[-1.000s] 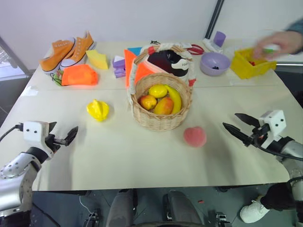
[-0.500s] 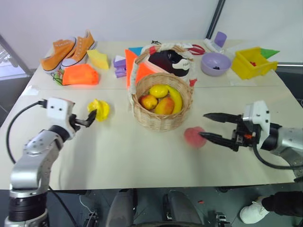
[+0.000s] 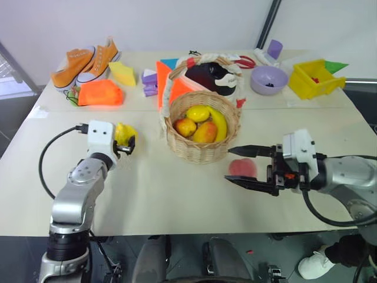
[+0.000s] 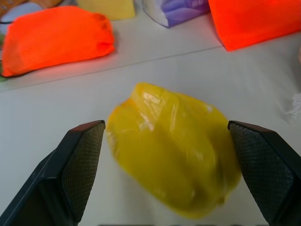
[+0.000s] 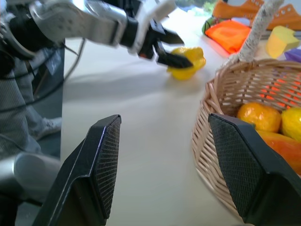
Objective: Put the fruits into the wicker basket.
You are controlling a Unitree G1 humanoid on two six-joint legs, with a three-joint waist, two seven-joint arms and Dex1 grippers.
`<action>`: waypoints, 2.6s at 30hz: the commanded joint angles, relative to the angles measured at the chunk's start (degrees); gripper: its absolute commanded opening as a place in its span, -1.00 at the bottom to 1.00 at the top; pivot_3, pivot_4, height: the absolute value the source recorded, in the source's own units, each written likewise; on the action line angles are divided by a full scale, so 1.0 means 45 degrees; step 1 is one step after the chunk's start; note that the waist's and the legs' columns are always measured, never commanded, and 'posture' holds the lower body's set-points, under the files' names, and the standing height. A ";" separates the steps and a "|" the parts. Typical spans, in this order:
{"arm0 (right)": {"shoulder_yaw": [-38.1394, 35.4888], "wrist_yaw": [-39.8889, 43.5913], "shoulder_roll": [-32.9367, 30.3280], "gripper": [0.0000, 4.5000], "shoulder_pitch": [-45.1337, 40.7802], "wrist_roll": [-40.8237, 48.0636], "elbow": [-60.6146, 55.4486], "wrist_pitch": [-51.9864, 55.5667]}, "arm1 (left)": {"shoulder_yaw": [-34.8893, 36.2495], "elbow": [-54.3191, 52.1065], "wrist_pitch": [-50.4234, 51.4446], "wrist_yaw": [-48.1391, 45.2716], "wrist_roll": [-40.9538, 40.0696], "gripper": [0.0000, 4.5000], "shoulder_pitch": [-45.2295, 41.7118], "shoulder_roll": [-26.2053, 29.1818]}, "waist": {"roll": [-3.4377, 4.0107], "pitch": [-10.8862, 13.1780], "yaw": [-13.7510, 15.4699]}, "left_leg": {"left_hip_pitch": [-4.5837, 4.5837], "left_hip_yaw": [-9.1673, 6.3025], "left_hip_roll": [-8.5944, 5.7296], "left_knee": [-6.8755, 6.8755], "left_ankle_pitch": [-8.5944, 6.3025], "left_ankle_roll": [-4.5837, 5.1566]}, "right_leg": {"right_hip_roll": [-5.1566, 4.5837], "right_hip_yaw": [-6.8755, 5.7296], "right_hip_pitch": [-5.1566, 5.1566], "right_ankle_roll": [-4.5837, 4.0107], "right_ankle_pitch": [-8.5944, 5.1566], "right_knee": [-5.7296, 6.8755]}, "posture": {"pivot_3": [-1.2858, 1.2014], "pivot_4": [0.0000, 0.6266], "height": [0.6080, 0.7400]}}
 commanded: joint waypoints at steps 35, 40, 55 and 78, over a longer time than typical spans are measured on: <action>-0.0749 -0.0111 -0.0794 0.40 -0.0705 -0.0318 0.0502 -0.0258 | 0.1805 -0.4514 -0.0131 -0.5427 -0.6987 -0.95 -0.1403 0.3332 | -0.0018 0.0012 0.0069 | 0.0005 -0.0003 0.0007 0.0003 0.0001 -0.0001 | 0.0002 -0.0004 0.0010 -0.0003 -0.0001 -0.0001 | 0.03 -0.52 0.90; -0.0772 -0.0285 -0.0746 0.40 -0.0767 -0.0290 0.0347 -0.0146 | -0.0876 -0.3764 -0.0240 -0.4283 -0.5425 -0.95 -0.3413 0.2143 | -0.0024 0.0011 0.0218 | -0.0002 -0.0005 -0.0016 0.0017 -0.0001 0.0005 | -0.0007 0.0002 0.0025 0.0020 0.0010 -0.0024 | 0.03 -0.52 0.90; -0.1586 -0.1648 -0.0796 0.64 0.0927 0.0148 0.0227 0.1402 | -0.2897 0.0282 -0.2548 -0.5507 -0.2948 0.56 -0.5199 -0.0023 | -0.0024 0.0013 0.0226 | -0.0013 -0.0007 -0.0011 0.0007 0.0000 0.0006 | 0.0007 0.0006 0.0008 0.0020 0.0009 -0.0022 | 0.03 -0.52 0.90; 0.1887 -0.1350 0.0452 0.98 0.1272 -0.5561 0.4099 -0.2469 | -0.1104 -0.4256 -0.1942 -1.0360 -0.5982 0.57 0.0232 0.4937 | -0.0015 0.0014 -0.0022 | 0.0003 -0.0006 -0.0008 0.0003 0.0001 0.0005 | -0.0005 0.0006 0.0018 0.0014 0.0006 -0.0022 | 0.03 -0.52 0.90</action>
